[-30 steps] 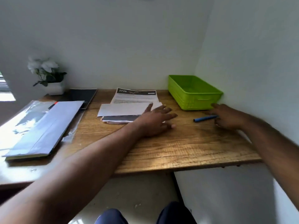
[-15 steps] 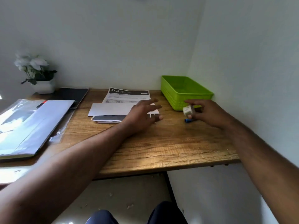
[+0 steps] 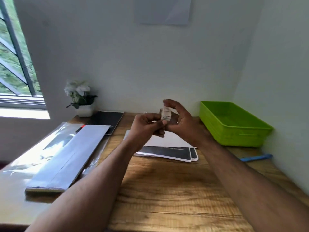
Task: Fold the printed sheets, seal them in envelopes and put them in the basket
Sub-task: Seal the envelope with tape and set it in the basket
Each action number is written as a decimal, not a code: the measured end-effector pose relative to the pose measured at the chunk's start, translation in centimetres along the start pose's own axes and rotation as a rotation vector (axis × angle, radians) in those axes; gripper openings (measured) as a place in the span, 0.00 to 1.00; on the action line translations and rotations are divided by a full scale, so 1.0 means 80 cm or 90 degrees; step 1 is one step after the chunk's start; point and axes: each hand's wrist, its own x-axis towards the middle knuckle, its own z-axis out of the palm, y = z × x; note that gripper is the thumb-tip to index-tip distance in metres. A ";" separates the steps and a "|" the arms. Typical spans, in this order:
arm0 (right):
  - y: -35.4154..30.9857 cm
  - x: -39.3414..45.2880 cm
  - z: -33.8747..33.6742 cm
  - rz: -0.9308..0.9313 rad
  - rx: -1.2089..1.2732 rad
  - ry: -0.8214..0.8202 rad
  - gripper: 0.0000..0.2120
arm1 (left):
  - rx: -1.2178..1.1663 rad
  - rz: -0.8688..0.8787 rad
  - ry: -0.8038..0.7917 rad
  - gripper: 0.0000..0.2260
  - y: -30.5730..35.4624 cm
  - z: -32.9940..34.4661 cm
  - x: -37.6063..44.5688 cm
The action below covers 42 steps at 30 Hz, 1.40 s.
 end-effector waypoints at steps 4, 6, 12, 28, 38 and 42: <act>0.028 0.003 -0.012 0.032 0.026 -0.009 0.31 | 0.019 -0.009 -0.017 0.10 -0.017 -0.013 0.006; 0.040 0.003 -0.016 0.034 0.005 0.022 0.26 | 0.027 -0.009 -0.029 0.09 -0.023 -0.014 0.007; 0.056 0.005 -0.022 -0.005 -0.104 0.100 0.15 | 0.082 0.022 -0.015 0.13 -0.028 -0.006 0.010; 0.037 -0.004 -0.016 0.032 0.040 0.156 0.08 | 0.204 0.043 -0.096 0.14 -0.026 -0.001 0.003; 0.036 -0.004 -0.023 0.147 0.156 0.102 0.11 | 0.059 -0.031 -0.135 0.06 -0.017 0.004 -0.002; 0.033 -0.006 -0.026 0.285 0.275 -0.003 0.06 | 0.093 -0.004 -0.175 0.11 -0.016 0.001 -0.002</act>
